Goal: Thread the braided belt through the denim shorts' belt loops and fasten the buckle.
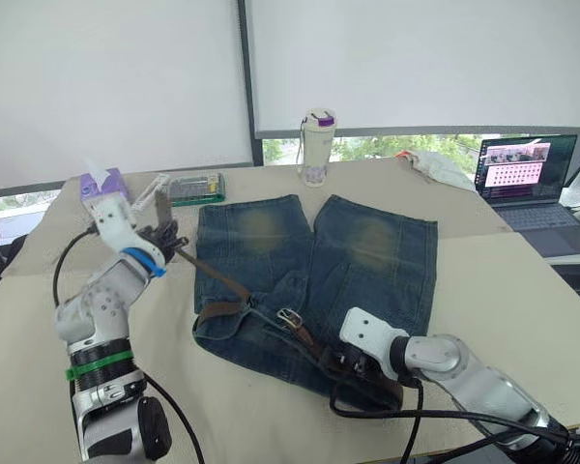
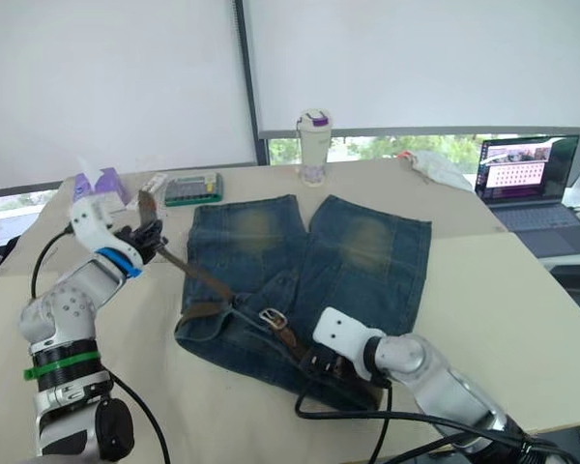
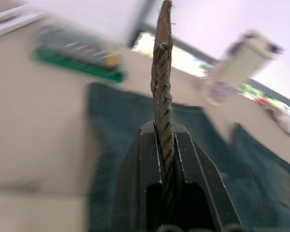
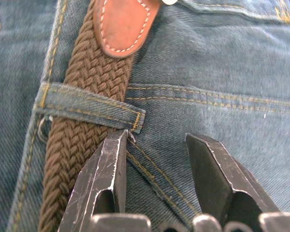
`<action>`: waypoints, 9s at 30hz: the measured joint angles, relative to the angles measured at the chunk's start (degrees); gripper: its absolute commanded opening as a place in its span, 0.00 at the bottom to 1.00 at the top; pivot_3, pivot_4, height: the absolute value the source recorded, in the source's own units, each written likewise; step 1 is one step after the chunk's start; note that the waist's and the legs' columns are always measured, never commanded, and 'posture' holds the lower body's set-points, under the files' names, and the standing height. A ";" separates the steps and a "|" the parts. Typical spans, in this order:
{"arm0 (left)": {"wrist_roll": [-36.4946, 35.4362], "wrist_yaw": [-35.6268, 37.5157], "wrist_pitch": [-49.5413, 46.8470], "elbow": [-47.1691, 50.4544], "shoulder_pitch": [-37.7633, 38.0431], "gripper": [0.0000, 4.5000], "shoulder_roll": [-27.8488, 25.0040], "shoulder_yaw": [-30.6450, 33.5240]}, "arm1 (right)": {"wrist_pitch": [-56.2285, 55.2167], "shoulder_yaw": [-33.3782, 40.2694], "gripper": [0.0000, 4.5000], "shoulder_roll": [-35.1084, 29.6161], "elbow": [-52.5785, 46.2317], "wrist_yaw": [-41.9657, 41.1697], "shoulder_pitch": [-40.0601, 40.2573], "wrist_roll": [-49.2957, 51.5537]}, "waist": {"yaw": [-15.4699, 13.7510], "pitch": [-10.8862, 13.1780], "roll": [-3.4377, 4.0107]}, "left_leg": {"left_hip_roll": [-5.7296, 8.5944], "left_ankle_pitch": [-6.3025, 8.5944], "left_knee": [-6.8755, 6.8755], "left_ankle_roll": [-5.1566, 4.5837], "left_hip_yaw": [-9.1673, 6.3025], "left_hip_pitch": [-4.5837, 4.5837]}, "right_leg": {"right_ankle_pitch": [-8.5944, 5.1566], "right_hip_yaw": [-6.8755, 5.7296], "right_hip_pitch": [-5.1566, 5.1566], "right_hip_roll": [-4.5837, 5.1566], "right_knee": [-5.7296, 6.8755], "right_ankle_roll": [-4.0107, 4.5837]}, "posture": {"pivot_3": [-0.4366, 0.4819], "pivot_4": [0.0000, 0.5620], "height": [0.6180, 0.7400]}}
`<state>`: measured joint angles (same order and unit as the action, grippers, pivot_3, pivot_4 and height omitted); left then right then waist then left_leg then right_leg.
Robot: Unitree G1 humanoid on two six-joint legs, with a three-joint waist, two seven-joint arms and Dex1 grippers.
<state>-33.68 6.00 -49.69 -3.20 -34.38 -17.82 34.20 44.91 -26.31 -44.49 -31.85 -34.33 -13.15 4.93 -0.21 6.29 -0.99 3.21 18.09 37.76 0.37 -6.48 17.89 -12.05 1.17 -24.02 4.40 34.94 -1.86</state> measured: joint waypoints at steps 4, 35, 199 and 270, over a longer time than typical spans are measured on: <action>-6.92 -1.04 -4.68 2.80 3.02 0.00 0.62 3.90 | 5.43 10.59 0.47 9.51 1.55 -0.04 2.39 8.53 | -0.35 -0.04 -0.19 | -0.03 0.01 0.01 0.01 -0.03 0.14 | 0.02 0.06 -0.11 0.00 0.03 0.03 | 0.48 0.27 1.00; -19.03 -1.63 -7.69 6.85 3.11 0.00 2.25 -1.82 | 4.65 6.58 0.01 18.99 13.38 -3.00 -10.31 13.74 | -0.40 -0.02 0.03 | 0.03 -0.01 -0.02 0.03 -0.07 0.27 | 0.04 0.01 -0.23 0.02 0.00 0.07 | 0.48 0.27 1.00; 27.52 50.96 13.09 6.00 -7.58 0.80 -9.57 -63.00 | 1.96 15.53 0.57 13.04 -3.43 1.79 7.70 6.87 | 0.05 0.22 0.45 | 0.11 0.02 -0.40 -0.27 0.13 0.32 | -0.03 -0.13 -0.11 -0.01 -0.23 0.02 | 0.48 0.27 1.00; 10.04 34.23 3.57 14.80 14.49 0.00 -7.71 -35.80 | 6.48 2.14 0.37 8.95 1.29 -2.76 -4.69 10.30 | -0.32 0.19 0.50 | 0.06 0.05 -0.01 -0.26 -0.23 0.33 | -0.04 -0.15 -0.12 0.05 -0.06 0.01 | 0.48 0.27 1.00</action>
<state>-23.64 40.23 -46.12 11.60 -19.89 -25.52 -1.60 51.39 -24.17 -35.54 -30.57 -37.09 -17.84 15.23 -0.53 6.48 -0.49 3.27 18.14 37.76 0.11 -6.71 18.22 -12.08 1.02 -24.14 4.45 34.88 -1.85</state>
